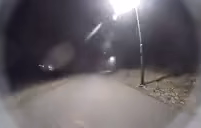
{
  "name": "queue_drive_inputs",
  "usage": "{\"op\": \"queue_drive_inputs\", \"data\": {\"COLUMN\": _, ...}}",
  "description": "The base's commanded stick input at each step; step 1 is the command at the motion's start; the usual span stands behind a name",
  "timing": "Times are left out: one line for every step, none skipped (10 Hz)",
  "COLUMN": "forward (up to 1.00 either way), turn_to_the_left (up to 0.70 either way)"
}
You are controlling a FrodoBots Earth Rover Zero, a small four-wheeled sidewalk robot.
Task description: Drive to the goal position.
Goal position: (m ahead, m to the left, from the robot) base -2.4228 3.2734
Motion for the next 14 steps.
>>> {"op": "queue_drive_inputs", "data": {"forward": 1.0, "turn_to_the_left": 0.1}}
{"op": "queue_drive_inputs", "data": {"forward": 1.0, "turn_to_the_left": 0.08}}
{"op": "queue_drive_inputs", "data": {"forward": 1.0, "turn_to_the_left": 0.07}}
{"op": "queue_drive_inputs", "data": {"forward": 1.0, "turn_to_the_left": 0.06}}
{"op": "queue_drive_inputs", "data": {"forward": 1.0, "turn_to_the_left": 0.06}}
{"op": "queue_drive_inputs", "data": {"forward": 1.0, "turn_to_the_left": 0.05}}
{"op": "queue_drive_inputs", "data": {"forward": 1.0, "turn_to_the_left": 0.05}}
{"op": "queue_drive_inputs", "data": {"forward": 1.0, "turn_to_the_left": 0.05}}
{"op": "queue_drive_inputs", "data": {"forward": 1.0, "turn_to_the_left": 0.05}}
{"op": "queue_drive_inputs", "data": {"forward": 1.0, "turn_to_the_left": 0.05}}
{"op": "queue_drive_inputs", "data": {"forward": 1.0, "turn_to_the_left": 0.05}}
{"op": "queue_drive_inputs", "data": {"forward": 1.0, "turn_to_the_left": 0.05}}
{"op": "queue_drive_inputs", "data": {"forward": 1.0, "turn_to_the_left": 0.05}}
{"op": "queue_drive_inputs", "data": {"forward": 1.0, "turn_to_the_left": 0.05}}
